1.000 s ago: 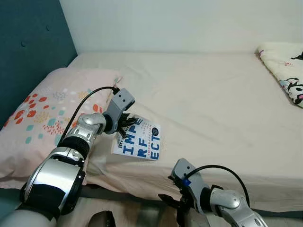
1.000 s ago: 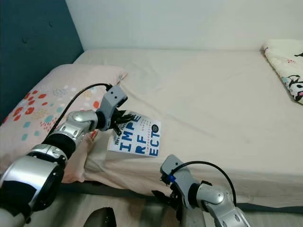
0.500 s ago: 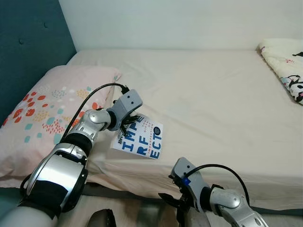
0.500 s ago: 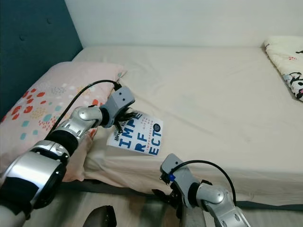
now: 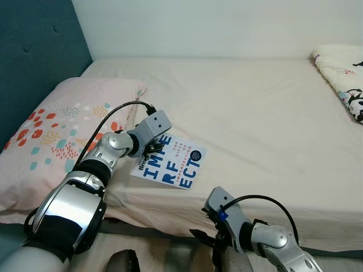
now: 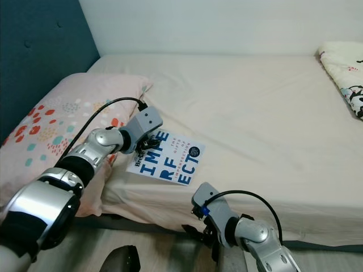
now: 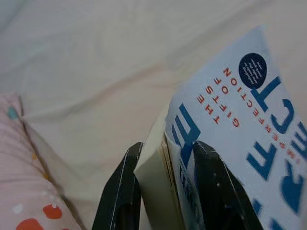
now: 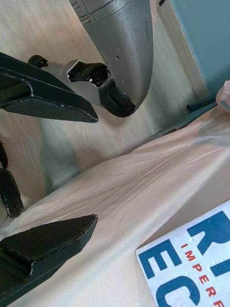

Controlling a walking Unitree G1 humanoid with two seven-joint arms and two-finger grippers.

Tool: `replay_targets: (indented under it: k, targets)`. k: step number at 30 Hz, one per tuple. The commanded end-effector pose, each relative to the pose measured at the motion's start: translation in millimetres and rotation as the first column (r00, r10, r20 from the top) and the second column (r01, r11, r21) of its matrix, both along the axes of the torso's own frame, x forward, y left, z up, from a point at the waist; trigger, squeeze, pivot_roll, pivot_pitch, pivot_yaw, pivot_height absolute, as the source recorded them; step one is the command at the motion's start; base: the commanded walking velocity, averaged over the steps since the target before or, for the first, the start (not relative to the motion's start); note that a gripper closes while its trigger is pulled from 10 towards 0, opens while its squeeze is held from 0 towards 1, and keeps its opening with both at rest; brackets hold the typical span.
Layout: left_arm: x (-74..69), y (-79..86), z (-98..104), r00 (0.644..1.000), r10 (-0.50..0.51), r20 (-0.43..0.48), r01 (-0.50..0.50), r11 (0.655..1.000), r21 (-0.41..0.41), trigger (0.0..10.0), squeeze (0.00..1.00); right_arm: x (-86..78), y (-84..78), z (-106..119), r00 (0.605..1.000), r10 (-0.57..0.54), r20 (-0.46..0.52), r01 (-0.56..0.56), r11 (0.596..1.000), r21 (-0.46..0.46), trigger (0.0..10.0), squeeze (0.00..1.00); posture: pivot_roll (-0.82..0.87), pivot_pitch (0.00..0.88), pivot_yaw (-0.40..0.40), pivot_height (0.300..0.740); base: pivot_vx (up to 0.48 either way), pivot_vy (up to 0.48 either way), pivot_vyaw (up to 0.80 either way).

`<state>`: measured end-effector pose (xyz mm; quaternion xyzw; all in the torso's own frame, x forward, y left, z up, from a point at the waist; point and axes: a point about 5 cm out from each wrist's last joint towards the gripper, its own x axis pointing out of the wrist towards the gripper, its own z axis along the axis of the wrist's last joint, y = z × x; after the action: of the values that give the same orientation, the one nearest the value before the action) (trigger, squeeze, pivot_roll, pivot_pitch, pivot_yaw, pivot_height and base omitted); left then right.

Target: Clean up the room

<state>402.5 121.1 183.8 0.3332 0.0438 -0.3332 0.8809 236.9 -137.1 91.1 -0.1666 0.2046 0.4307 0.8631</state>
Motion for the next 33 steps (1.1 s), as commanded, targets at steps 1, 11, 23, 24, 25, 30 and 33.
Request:
replay_targets:
  k: [1,11,23,24,25,30,33]
  targets:
    - [3.2,-1.2,10,1.0,0.006,0.024,-0.006,1.0,-0.003,10.0,0.0,-0.7,1.6,2,1.0,0.005,0.003,-0.005,1.0,0.008,10.0,0.0,-0.07,0.166,0.036,0.579,0.0,0.0,0.0]
    - [10.9,-3.3,49,0.991,-0.011,0.136,0.01,1.0,0.007,10.0,0.0,2.3,2.0,3,1.0,0.021,0.001,-0.021,1.0,0.004,10.0,0.0,-0.07,0.151,0.026,0.579,0.0,0.0,0.0]
    - [13.6,0.0,69,0.99,0.032,0.14,-0.004,0.98,-0.198,10.0,0.0,5.4,10.8,1,0.999,0.008,0.045,-0.008,1.0,0.01,10.0,0.0,-0.05,0.113,0.029,0.579,0.0,0.0,0.0]
    - [13.6,0.0,69,0.99,0.032,0.14,-0.004,0.98,-0.198,10.0,0.0,5.4,10.8,1,0.999,0.008,0.045,-0.008,1.0,0.01,10.0,0.0,-0.05,0.113,0.029,0.579,0.0,0.0,0.0]
    - [11.1,2.3,58,0.994,0.032,0.106,-0.002,0.964,-0.267,10.0,0.0,8.7,12.9,-1,0.997,-0.027,0.068,0.026,1.0,0.012,10.0,0.0,-0.04,0.101,0.023,0.579,0.0,0.0,0.0]
    - [-2.9,16.2,3,0.996,0.088,-0.015,-0.087,0.919,-0.386,10.0,0.0,13.8,17.5,-8,0.987,-0.116,0.108,0.112,0.993,0.042,10.0,0.0,-0.02,0.057,-0.002,0.579,0.0,0.0,0.0]
    - [-11.2,24.2,-22,0.986,0.151,-0.077,-0.17,0.89,-0.423,10.0,0.0,14.4,19.2,-11,0.981,-0.148,0.123,0.142,0.988,0.054,10.0,0.0,-0.02,0.048,-0.006,0.579,0.0,0.0,0.0]
